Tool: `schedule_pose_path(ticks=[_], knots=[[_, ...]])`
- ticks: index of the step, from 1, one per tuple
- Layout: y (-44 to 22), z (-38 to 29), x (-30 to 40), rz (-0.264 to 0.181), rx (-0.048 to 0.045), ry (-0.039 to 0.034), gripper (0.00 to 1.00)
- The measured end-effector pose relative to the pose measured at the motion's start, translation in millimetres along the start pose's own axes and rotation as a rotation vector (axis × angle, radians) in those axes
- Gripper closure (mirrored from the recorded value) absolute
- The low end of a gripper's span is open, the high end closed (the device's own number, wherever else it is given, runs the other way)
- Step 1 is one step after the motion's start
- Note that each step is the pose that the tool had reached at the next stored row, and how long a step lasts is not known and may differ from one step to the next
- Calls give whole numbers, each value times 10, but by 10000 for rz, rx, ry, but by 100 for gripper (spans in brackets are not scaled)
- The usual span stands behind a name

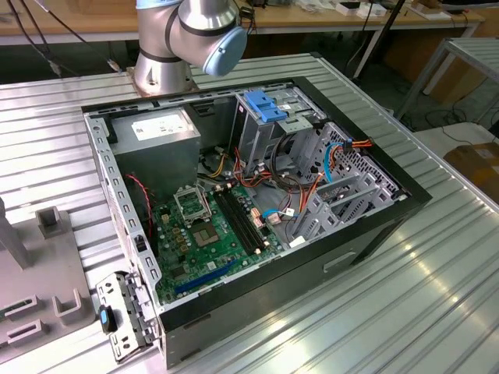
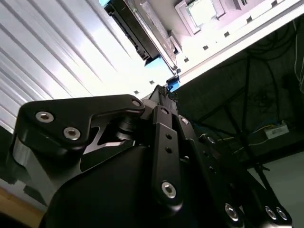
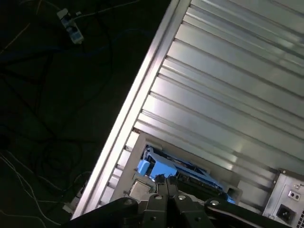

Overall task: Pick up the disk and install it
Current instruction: 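Pick up the disk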

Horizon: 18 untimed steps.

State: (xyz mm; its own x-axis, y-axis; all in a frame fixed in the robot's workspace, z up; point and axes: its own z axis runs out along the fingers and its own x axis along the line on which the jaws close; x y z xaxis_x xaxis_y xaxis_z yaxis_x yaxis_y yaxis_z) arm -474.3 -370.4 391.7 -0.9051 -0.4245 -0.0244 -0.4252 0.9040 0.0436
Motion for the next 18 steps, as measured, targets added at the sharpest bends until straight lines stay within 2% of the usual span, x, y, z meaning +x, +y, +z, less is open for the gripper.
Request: schedule_pose_path(ticks=[4,5,8,9,15,17,18], knots=[[0,8,0,-1083,-27,48,89],[-1,14,0,-1655,-39,73,89],[-1,29,1,-2623,-52,122,89],[-2,39,1,-3207,-63,149,89],[-3,57,1,-4599,-96,209,89],[-3,69,2,-5280,-110,239,89],[-4,72,2,-5477,-112,250,89]])
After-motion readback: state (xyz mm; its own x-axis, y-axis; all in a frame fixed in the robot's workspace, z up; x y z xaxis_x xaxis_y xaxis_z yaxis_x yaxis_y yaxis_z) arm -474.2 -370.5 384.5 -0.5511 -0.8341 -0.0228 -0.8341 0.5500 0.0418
